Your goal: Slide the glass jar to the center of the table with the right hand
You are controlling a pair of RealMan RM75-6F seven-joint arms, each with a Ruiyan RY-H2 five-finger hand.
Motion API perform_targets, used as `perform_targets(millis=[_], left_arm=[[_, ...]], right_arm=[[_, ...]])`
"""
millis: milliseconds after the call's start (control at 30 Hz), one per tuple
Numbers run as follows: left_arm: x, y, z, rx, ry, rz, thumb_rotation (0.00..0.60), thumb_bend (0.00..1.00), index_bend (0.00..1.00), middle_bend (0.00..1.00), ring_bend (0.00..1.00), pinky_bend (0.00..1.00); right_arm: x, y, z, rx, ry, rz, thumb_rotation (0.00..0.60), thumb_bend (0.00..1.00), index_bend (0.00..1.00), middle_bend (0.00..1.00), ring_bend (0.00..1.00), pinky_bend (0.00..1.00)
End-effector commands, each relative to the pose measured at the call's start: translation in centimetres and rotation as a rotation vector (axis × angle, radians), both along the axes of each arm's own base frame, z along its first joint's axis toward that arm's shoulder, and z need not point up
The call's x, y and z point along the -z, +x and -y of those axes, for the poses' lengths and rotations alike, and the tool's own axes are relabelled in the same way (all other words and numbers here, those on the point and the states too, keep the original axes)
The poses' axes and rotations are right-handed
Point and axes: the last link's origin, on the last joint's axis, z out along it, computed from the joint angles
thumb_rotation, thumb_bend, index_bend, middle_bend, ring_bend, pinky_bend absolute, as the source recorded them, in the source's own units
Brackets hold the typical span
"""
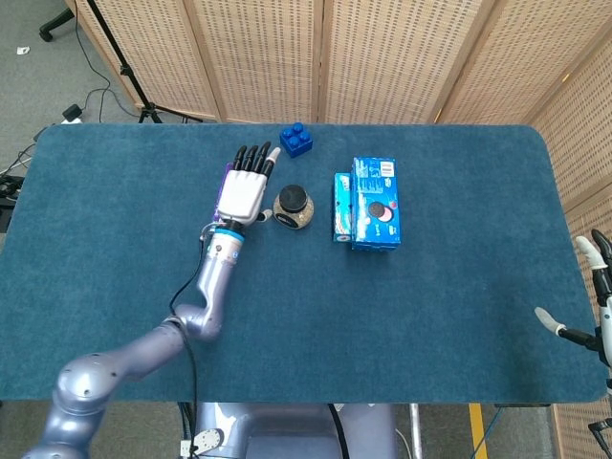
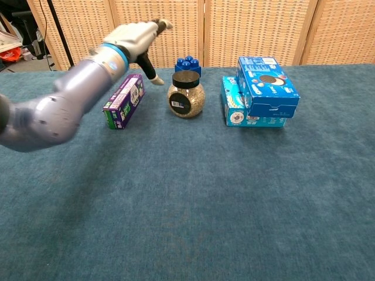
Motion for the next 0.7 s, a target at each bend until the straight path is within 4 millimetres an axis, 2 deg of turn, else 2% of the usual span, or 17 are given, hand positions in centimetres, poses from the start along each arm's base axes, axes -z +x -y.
perform_targets(millis=[33, 167, 300, 467, 567, 700], left_arm=[[-10.8, -5.8, 4.8, -0.04, 0.073, -0.003, 0.6, 0.0, 0.0, 0.0, 0.0, 0.0], [-16.4, -9.8, 8.9, -0.061, 0.11, 0.008, 0.6, 0.0, 0.0, 0.0, 0.0, 0.0], [-19.1, -13.3, 11.9, -0.07, 0.133, 0.03, 0.6, 0.0, 0.0, 0.0, 0.0, 0.0], [-20.9, -17.9, 15.4, -0.109, 0.148, 0.075, 0.6, 0.0, 0.0, 0.0, 0.0, 0.0], [-21.5, -21.0, 18.6, -0.17, 0.142, 0.129, 0.6, 0.0, 0.0, 0.0, 0.0, 0.0], [-21.8, -23.1, 21.6, -0.216, 0.153, 0.169, 0.6, 0.0, 0.0, 0.0, 0.0, 0.0]], right_arm=[[0.3, 0.1, 0.0, 0.004, 0.009, -0.017, 0.6, 0.0, 0.0, 0.0, 0.0, 0.0], [0.7, 0.1, -0.1, 0.01, 0.021, -0.033, 0.6, 0.0, 0.0, 0.0, 0.0, 0.0], [0.6, 0.1, -0.2, 0.012, 0.022, -0.033, 0.6, 0.0, 0.0, 0.0, 0.0, 0.0], [0.5, 0.1, -0.4, 0.017, 0.02, -0.043, 0.6, 0.0, 0.0, 0.0, 0.0, 0.0], [0.4, 0.1, -0.6, 0.032, 0.023, -0.063, 0.6, 0.0, 0.0, 0.0, 0.0, 0.0], [0.3, 0.0, -0.7, 0.048, 0.027, -0.078, 0.6, 0.0, 0.0, 0.0, 0.0, 0.0]])
